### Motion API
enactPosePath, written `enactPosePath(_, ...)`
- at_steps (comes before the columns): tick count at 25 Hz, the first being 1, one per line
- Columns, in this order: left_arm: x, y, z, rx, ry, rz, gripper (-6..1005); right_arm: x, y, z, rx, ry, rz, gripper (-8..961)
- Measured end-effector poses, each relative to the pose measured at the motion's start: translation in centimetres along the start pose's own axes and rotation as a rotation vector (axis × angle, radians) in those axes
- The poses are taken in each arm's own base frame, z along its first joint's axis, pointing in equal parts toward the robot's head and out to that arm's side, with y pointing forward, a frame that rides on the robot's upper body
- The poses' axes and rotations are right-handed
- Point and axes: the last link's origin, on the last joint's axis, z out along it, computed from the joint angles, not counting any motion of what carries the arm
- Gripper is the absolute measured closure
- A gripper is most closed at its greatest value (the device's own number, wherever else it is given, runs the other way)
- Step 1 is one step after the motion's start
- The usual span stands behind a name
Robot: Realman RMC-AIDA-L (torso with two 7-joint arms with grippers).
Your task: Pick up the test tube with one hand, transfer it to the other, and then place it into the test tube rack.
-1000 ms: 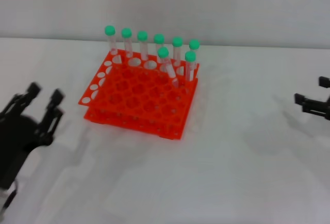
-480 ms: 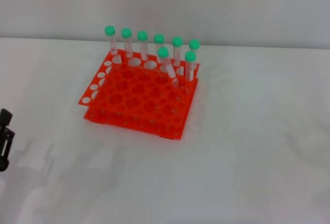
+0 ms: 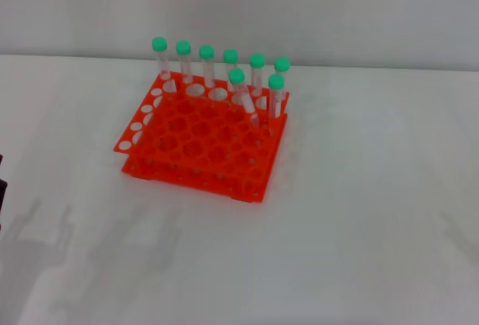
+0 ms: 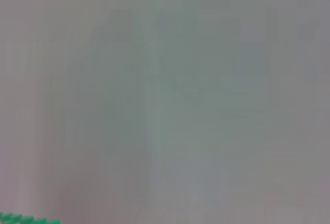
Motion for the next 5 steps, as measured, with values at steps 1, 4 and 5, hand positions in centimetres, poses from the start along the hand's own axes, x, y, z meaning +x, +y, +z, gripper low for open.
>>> enactPosePath(1, 0.03, -0.03, 0.06, 0.001, 0.003, 0.000, 496, 0.00, 0.05, -0.27, 0.004, -0.005, -0.005, 94)
enactPosePath(4, 0.22, -0.28, 0.24, 0.015, 0.017, 0.003, 496, 0.06, 0.18, -0.59, 0.009, -0.013, -0.012, 94)
enactPosePath(5, 0.30, -0.34, 0.26, 0.019, 0.023, 0.004, 496, 0.10, 0.22, -0.64, 0.009, -0.013, -0.014, 94)
